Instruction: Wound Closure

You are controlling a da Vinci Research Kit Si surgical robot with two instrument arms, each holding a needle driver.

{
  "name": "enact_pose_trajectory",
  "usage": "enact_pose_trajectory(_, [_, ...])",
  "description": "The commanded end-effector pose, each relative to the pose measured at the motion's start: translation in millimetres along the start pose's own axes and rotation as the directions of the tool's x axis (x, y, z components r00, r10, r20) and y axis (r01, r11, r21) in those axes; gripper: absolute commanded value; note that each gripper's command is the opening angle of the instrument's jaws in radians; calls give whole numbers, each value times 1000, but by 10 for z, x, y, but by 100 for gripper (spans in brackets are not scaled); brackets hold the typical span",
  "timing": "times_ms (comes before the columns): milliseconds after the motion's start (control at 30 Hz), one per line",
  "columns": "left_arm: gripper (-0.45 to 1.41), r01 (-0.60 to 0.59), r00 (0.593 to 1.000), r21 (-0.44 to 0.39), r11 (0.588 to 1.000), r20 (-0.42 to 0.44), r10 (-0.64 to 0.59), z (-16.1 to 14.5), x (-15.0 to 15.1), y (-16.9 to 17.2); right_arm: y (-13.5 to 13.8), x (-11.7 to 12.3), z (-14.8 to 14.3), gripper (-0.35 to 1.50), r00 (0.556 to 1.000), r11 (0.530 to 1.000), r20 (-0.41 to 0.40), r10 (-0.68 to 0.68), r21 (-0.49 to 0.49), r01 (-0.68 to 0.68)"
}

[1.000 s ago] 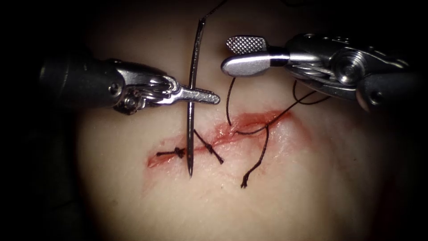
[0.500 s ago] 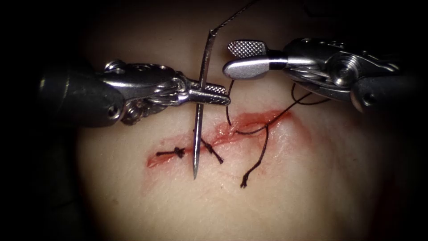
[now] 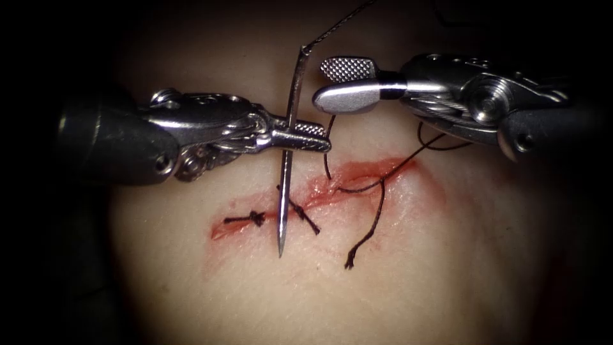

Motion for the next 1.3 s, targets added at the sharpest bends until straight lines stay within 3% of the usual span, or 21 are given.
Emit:
enact_pose_trajectory(33, [-32,0,1000,0,1000,1,0,6,-2,-3,1,3,10,121,1000,1000,-2,-9,1,9])
enact_pose_trajectory(667, [-35,74,997,-4,997,0,-74,10,-3,2,-18,4,41,120,991,988,17,-131,87,129])
enact_pose_trajectory(767, [-32,87,996,0,996,-4,-87,10,-2,3,-18,4,42,110,990,986,13,-143,89,141])
enact_pose_trajectory(833, [-30,93,996,0,996,-4,-93,10,-2,3,-18,5,42,89,988,984,11,-154,88,152])
enact_pose_trajectory(867, [-30,99,995,0,995,-4,-99,10,-2,3,-17,5,42,66,988,984,11,-154,88,152])
enact_pose_trajectory(900, [-30,99,995,0,995,-4,-99,10,-2,3,-17,5,41,4,987,984,6,-159,77,158])
enact_pose_trajectory(933, [-28,99,995,0,995,-4,-99,10,-2,3,-17,5,41,-35,989,987,0,-146,67,146])
enact_pose_trajectory(1000, [-15,99,995,0,995,-4,-99,10,-2,3,-17,7,40,-35,995,995,-14,-96,21,96])
enact_pose_trajectory(1067, [27,99,995,0,995,-5,-99,11,-2,3,-18,7,39,-35,998,998,-39,-57,-40,56])
enact_pose_trajectory(1100, [37,111,994,1,994,-5,-111,11,-2,2,-19,8,38,-35,998,997,-43,-55,-53,53])
enact_pose_trajectory(1167, [41,134,991,4,991,-9,-134,13,-1,2,-19,10,36,-35,998,996,-39,-51,-72,48])
enact_pose_trajectory(1300, [91,135,991,3,991,-8,-135,13,1,-1,-13,14,26,-35,998,997,-41,-41,-73,38])
